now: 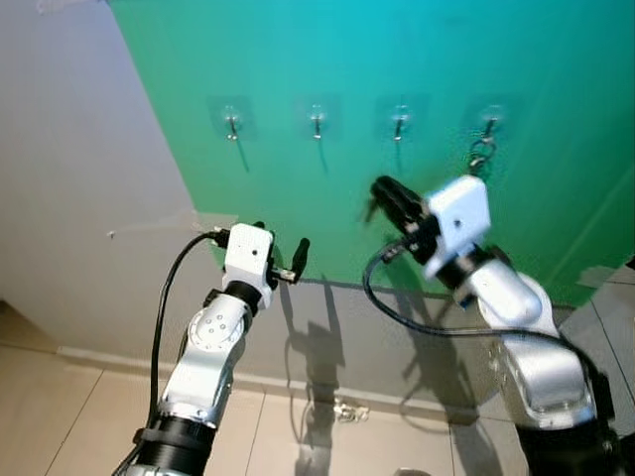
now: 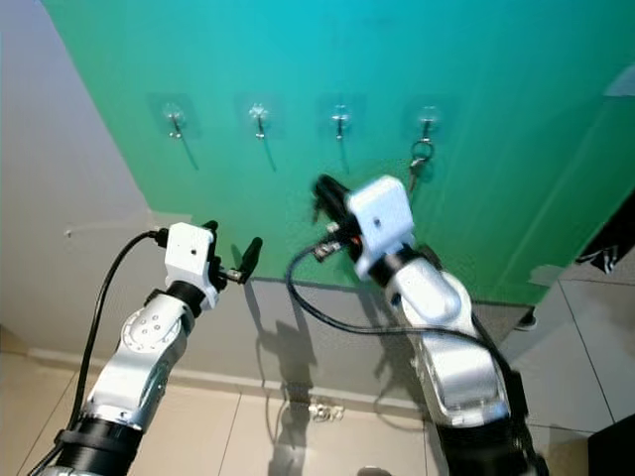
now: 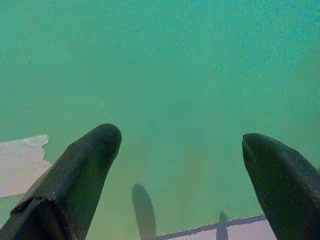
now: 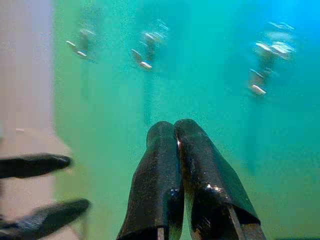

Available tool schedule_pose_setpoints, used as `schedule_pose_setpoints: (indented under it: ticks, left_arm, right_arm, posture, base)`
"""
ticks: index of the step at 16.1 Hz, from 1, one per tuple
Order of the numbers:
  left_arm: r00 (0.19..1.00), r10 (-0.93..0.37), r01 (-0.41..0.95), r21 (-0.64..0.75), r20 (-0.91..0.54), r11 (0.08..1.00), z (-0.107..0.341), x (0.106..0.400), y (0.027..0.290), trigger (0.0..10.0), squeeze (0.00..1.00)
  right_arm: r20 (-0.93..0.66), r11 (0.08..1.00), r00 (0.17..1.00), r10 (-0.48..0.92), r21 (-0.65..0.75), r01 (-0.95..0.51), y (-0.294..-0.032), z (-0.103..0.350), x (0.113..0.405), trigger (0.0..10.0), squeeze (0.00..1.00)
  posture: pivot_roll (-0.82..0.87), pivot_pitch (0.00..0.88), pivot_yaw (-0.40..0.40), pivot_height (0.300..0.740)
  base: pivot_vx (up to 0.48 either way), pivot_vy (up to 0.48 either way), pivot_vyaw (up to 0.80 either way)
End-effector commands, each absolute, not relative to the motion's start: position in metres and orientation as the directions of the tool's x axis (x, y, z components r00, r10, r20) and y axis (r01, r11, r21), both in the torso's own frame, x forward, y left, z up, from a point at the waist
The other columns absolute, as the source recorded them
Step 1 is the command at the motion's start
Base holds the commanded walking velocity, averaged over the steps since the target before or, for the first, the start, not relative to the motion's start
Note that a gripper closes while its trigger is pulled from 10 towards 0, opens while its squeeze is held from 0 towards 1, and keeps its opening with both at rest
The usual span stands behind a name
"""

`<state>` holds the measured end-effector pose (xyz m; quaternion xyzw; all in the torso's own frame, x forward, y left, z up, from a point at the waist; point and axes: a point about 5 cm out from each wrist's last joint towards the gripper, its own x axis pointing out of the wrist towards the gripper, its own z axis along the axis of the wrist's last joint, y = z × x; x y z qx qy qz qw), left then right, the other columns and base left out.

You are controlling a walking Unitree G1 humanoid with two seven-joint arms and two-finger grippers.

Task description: Hang keys on a hook

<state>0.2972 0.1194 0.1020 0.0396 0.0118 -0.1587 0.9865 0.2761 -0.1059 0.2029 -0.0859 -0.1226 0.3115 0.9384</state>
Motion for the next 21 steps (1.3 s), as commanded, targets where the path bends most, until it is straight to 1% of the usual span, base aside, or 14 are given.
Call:
schedule_pose_setpoints:
  ticks: [1, 4, 6, 8, 9, 11, 12, 14, 17, 18, 21]
  left_arm:
    - [0.954, -0.297, 0.300, 0.073, -0.042, 0.951, 0.102, 0.298, 0.123, 10.0, 0.00]
    - [0.956, -0.292, 0.294, 0.071, -0.041, 0.953, 0.102, 0.297, 0.124, 10.0, 0.00]
    - [0.958, -0.283, 0.285, 0.065, -0.040, 0.956, 0.102, 0.297, 0.125, 10.0, 0.00]
    - [0.958, -0.283, 0.285, 0.062, -0.039, 0.957, 0.102, 0.298, 0.124, 10.0, 0.00]
    - [0.958, -0.283, 0.285, 0.061, -0.039, 0.957, 0.102, 0.298, 0.123, 10.0, 0.00]
    - [0.958, -0.284, 0.286, 0.061, -0.039, 0.956, 0.102, 0.298, 0.122, 10.0, 0.00]
    - [0.958, -0.284, 0.286, 0.061, -0.039, 0.956, 0.102, 0.298, 0.122, 10.0, 0.00]
    - [0.958, -0.284, 0.286, 0.061, -0.040, 0.956, 0.102, 0.298, 0.123, 10.0, 0.00]
    - [0.958, -0.284, 0.286, 0.060, -0.041, 0.956, 0.102, 0.298, 0.123, 10.0, 0.00]
    - [0.957, -0.287, 0.289, 0.058, -0.041, 0.956, 0.102, 0.298, 0.123, 10.0, 0.00]
    - [0.956, -0.289, 0.291, 0.057, -0.043, 0.955, 0.102, 0.297, 0.123, 10.0, 0.00]
  right_arm:
    - [0.198, 0.748, 0.723, 0.662, -0.242, -0.618, -0.098, 0.215, 0.272, 10.0, 0.00]
    - [0.198, 0.710, 0.684, 0.702, -0.264, -0.652, -0.095, 0.224, 0.272, 10.0, 0.00]
    - [0.225, 0.691, 0.654, 0.723, -0.264, -0.673, -0.093, 0.239, 0.274, 10.0, 0.00]
    - [0.258, 0.687, 0.638, 0.726, -0.236, -0.687, -0.094, 0.252, 0.276, 10.0, 0.00]
    - [0.275, 0.697, 0.643, 0.715, -0.216, -0.683, -0.096, 0.258, 0.279, 10.0, 0.00]
    - [0.325, 0.760, 0.696, 0.640, -0.138, -0.635, -0.107, 0.268, 0.294, 10.0, 0.00]
    - [0.329, 0.771, 0.707, 0.626, -0.126, -0.624, -0.109, 0.269, 0.296, 10.0, 0.00]
    - [0.342, 0.804, 0.746, 0.572, -0.049, -0.593, -0.115, 0.270, 0.303, 10.0, 0.00]
    - [0.332, 0.827, 0.784, 0.524, 0.023, -0.562, -0.122, 0.265, 0.309, 10.0, 0.00]
    - [0.321, 0.840, 0.811, 0.489, 0.079, -0.537, -0.128, 0.259, 0.313, 10.0, 0.00]
    - [0.295, 0.848, 0.849, 0.437, 0.180, -0.499, -0.136, 0.246, 0.317, 10.0, 0.00]
  posture:
    - [-0.14, 0.000, 0.062, 0.740]
    - [-0.13, 0.000, 0.056, 0.740]
    - [-0.13, 0.000, 0.051, 0.740]
    - [-0.13, 0.000, 0.051, 0.740]
    - [-0.13, 0.000, 0.052, 0.740]
    - [-0.13, 0.000, 0.051, 0.740]
    - [-0.13, 0.000, 0.051, 0.740]
    - [-0.13, 0.000, 0.052, 0.740]
    - [-0.13, 0.000, 0.053, 0.740]
    - [-0.13, 0.000, 0.054, 0.740]
    - [-0.13, 0.000, 0.055, 0.740]
  base:
    - [0.000, 0.000, 0.00]
    - [0.000, 0.000, 0.00]
    - [0.000, 0.000, 0.00]
    - [0.000, 0.000, 0.00]
    - [0.000, 0.000, 0.00]
    - [0.000, 0.000, 0.00]
    - [0.000, 0.000, 0.00]
    - [0.000, 0.000, 0.00]
    - [0.000, 0.000, 0.00]
    - [0.000, 0.000, 0.00]
    - [0.000, 0.000, 0.00]
